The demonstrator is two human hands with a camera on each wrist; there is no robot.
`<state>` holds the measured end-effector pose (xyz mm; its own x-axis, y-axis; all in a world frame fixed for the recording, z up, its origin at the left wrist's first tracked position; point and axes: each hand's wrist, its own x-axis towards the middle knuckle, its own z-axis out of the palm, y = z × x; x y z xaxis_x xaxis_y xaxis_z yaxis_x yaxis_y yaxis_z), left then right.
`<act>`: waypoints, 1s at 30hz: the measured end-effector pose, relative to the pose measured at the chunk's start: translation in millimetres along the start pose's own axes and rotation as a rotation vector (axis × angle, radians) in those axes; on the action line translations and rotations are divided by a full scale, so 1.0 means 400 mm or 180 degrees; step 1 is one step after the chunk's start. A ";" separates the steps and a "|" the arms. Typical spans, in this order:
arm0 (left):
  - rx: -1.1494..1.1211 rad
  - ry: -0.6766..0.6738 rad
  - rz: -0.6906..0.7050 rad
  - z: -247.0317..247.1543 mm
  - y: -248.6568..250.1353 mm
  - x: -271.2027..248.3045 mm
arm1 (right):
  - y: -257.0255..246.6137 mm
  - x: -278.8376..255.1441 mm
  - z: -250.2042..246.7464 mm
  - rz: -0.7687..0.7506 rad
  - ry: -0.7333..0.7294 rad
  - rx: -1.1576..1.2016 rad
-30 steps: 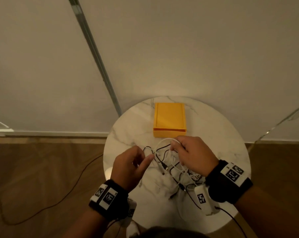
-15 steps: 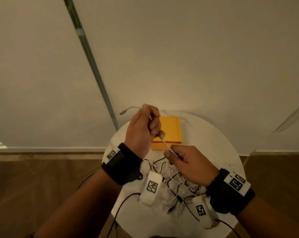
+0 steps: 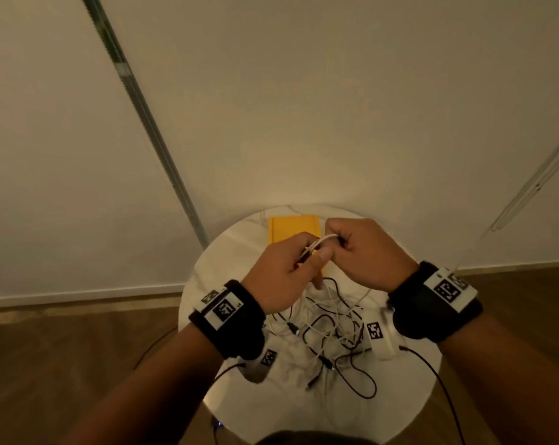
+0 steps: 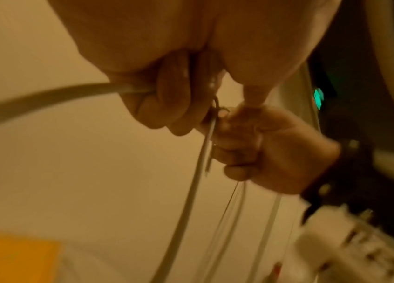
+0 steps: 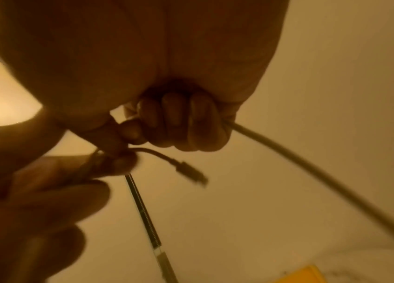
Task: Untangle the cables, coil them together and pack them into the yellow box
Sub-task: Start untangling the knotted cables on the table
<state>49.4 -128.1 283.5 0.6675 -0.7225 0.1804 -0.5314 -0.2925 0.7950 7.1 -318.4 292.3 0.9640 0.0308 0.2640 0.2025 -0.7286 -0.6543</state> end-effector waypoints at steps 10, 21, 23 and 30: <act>-0.2688 0.2260 0.0243 -0.269 0.035 0.019 | 0.290 -0.131 0.044 0.0879 0.0097 0.0297; -0.1839 0.2607 0.0104 -0.235 -0.023 -0.013 | 0.444 -0.199 0.080 0.1603 -0.0047 -0.0248; -0.1158 0.2699 -0.0010 -0.229 -0.060 -0.029 | 0.473 -0.209 0.084 0.1956 -0.0236 -0.0378; -0.0817 0.2142 -0.0090 -0.148 -0.107 -0.064 | 0.421 -0.182 0.097 0.2145 -0.1113 -0.0442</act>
<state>86.0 -60.1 279.3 0.8998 -0.1499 0.4097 -0.4250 -0.0892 0.9008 -22.4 -416.5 135.4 0.8744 -0.2524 -0.4143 -0.4488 -0.7452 -0.4933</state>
